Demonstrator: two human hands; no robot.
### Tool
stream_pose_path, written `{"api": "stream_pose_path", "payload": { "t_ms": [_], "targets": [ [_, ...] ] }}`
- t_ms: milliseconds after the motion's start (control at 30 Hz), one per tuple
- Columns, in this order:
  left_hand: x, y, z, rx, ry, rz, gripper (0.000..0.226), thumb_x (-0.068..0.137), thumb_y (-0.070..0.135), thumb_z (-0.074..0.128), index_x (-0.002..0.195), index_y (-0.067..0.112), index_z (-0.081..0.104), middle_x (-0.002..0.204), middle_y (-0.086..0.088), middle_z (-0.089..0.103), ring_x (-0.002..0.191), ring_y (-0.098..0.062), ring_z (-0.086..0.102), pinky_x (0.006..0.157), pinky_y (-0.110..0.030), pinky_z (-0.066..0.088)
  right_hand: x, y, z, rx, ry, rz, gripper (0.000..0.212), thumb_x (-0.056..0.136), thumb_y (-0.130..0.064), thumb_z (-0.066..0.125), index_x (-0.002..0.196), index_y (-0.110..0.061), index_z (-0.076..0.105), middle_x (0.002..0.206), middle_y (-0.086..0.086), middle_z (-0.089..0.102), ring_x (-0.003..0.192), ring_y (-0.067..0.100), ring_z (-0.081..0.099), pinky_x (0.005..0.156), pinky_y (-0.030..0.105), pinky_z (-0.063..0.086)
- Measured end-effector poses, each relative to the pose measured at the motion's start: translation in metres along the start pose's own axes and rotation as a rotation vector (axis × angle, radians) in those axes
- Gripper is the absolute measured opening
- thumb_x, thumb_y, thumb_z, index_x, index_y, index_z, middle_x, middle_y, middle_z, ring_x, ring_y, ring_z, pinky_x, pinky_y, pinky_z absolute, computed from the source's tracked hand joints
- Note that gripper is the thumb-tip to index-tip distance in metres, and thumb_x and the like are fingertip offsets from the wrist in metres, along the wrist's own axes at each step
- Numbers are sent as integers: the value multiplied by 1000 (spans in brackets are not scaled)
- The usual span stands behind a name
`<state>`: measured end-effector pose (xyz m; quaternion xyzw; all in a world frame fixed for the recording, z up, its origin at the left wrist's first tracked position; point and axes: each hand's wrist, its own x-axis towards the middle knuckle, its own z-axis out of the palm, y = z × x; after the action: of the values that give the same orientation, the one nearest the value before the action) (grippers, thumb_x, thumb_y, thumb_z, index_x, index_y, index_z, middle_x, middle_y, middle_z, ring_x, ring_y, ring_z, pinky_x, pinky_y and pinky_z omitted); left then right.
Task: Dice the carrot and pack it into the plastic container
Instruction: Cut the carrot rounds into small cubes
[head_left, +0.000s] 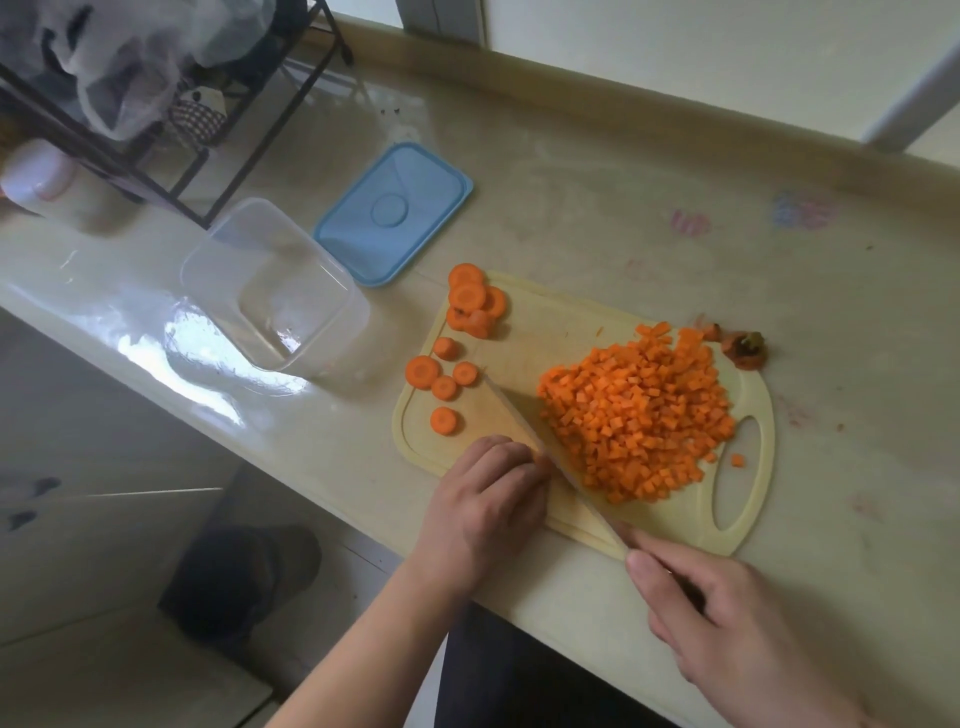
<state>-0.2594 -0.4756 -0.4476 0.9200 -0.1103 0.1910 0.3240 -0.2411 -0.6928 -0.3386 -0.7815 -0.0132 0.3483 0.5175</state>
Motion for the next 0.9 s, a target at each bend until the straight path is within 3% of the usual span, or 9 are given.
{"api": "stream_pose_path", "payload": {
  "t_ms": [133, 267, 467, 533, 633, 733, 800, 900],
  "targets": [
    [2, 4, 4, 21, 15, -10, 7, 87, 3, 79, 90, -1, 75, 93, -13, 67, 91, -26, 64, 85, -31, 54, -4, 3, -9, 102, -6, 47, 37, 74, -54, 53, 109, -57, 64, 47, -3, 39, 43, 6, 37, 43, 17, 31],
    [-1, 3, 3, -8, 2, -26, 10, 94, 8, 73, 97, 0, 76, 98, -12, 68, 92, -27, 64, 84, -33, 54, -13, -1, -14, 135, -52, 95, 35, 74, -49, 55, 106, -62, 62, 47, 0, 39, 42, 6, 38, 44, 14, 33],
    [-4, 3, 0, -44, -14, -16, 12, 96, 8, 68, 99, -1, 76, 103, -13, 70, 96, -28, 66, 83, -37, 55, -20, 6, -15, 60, -55, 70, 35, 76, -61, 53, 109, -59, 64, 44, -4, 46, 46, 4, 46, 47, 20, 35],
    [-4, 2, 0, -56, -14, -16, 12, 97, 7, 68, 100, -1, 76, 105, -12, 71, 99, -28, 67, 84, -37, 56, -19, 6, -14, 36, -36, 57, 36, 78, -66, 50, 109, -55, 66, 45, -12, 49, 46, 1, 49, 49, 11, 34],
    [-5, 0, -2, -75, -30, -21, 12, 93, 1, 70, 104, 0, 76, 111, -10, 72, 105, -27, 67, 88, -36, 56, -11, 2, -12, -49, -22, 24, 40, 77, -58, 49, 109, -46, 69, 47, -22, 54, 48, -3, 52, 49, 5, 34],
    [-6, -1, -3, -71, -47, -10, 13, 96, 1, 67, 105, 0, 76, 113, -11, 71, 107, -27, 66, 95, -31, 53, 0, -1, -9, -57, -48, -8, 40, 79, -49, 50, 112, -39, 69, 42, -13, 47, 41, 4, 40, 45, 14, 33],
    [-7, -2, -3, -60, -44, -16, 11, 96, 3, 67, 103, 0, 75, 109, -11, 71, 104, -26, 66, 94, -28, 51, 5, -4, -8, 15, -75, 1, 36, 80, -51, 49, 106, -39, 71, 44, -7, 38, 42, 6, 34, 43, 19, 31],
    [-9, -2, -3, -52, -21, -26, 9, 90, 1, 74, 99, 0, 75, 102, -11, 69, 100, -26, 65, 89, -29, 53, 5, -7, -11, 120, -110, 33, 22, 84, -48, 48, 77, -49, 69, 51, 4, 35, 43, 15, 31, 41, 22, 27]
  ]
}}
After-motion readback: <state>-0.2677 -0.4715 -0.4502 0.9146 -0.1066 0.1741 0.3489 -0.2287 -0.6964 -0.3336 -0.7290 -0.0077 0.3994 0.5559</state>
